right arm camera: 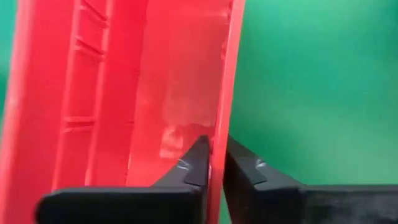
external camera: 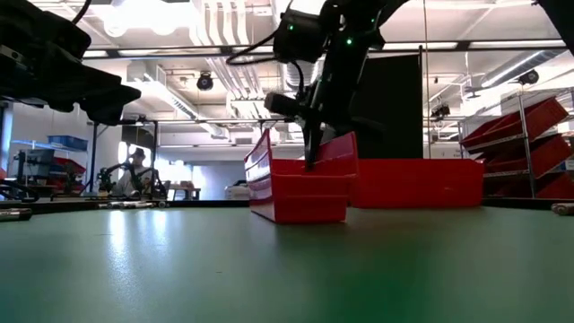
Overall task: Sort batteries
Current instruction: Move the bins to the center of the table
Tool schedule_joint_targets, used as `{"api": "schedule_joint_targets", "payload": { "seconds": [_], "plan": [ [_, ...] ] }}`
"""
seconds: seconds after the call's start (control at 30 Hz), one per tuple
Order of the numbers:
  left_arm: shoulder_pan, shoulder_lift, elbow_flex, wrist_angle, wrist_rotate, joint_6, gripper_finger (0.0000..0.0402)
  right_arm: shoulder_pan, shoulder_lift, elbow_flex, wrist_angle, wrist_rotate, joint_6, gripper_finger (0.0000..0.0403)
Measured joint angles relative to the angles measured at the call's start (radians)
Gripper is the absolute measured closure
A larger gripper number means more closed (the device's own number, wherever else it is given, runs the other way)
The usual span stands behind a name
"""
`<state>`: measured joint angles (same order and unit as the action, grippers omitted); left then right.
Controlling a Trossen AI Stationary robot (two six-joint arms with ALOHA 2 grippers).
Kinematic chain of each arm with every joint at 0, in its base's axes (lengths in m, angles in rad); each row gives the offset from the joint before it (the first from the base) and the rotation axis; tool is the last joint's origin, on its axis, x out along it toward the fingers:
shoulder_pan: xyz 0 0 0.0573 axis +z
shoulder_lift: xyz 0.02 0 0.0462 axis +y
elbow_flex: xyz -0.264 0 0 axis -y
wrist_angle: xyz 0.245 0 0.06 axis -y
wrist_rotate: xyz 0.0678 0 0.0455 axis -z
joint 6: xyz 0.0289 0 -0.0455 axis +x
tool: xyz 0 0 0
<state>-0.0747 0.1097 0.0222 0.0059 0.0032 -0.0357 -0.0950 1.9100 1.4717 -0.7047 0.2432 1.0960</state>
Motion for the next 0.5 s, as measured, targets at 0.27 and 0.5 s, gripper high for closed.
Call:
{"api": "schedule_joint_targets", "payload": {
  "seconds": [0.27,0.5],
  "plan": [
    [0.000,0.000,0.000,0.000,0.000,0.000,0.0247,0.053,0.029,0.048,-0.003,-0.019,0.193,0.0389],
    [0.000,0.000,0.000,0.000,0.000,0.000,0.0247,0.127,0.007,0.146,0.008,0.048,0.393,0.0390]
  ]
}}
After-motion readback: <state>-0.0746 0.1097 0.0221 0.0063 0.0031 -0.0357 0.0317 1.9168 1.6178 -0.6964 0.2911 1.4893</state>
